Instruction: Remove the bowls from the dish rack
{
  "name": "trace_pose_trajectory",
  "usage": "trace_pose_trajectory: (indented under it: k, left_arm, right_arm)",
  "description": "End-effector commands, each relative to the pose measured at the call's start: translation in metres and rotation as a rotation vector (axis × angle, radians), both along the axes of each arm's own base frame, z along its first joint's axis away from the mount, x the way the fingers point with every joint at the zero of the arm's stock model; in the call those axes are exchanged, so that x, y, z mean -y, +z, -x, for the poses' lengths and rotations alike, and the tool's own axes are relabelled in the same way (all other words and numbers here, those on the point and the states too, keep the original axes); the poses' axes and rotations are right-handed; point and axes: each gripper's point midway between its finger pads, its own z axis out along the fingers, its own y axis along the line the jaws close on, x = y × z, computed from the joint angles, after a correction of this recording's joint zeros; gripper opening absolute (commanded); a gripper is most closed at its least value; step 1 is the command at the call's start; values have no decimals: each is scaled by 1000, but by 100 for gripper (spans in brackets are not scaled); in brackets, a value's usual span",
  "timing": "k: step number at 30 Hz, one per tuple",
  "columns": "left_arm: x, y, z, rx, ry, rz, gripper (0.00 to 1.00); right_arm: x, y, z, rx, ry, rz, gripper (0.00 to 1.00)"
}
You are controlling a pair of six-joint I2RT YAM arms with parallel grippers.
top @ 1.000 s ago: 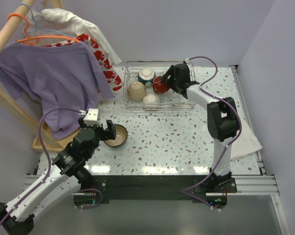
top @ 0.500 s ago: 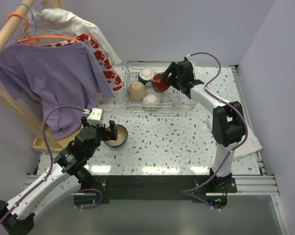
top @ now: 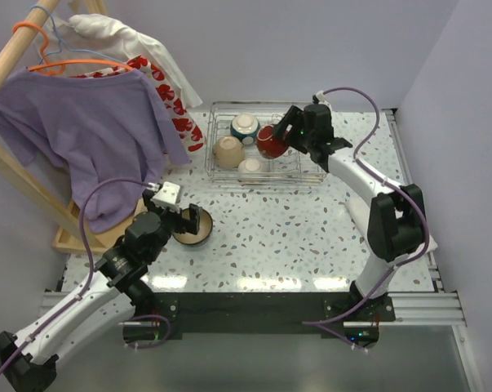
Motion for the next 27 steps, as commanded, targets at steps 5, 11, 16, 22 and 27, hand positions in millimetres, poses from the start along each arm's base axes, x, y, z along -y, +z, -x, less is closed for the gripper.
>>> trace_pose_trajectory:
  k: [5,11,16,22,27]
  left_arm:
    - [39,28,-20,185,-194,-96,100]
    - [65,50,-33,319,-296,-177,100]
    - [89,56,-41,373,-343,-242,100]
    - [118,63,-45,468,-385,-314,100]
    - [145,66,-43,545,-427,-382,100]
  right_arm:
    - [-5,79,34,153,107,-72,0]
    - [-8,85,61,149,168,-113,0]
    - [-7,86,81,147,200,-129,0]
    - [-9,84,98,130,227,-160,0]
    - [-8,84,109,128,238,-178,0]
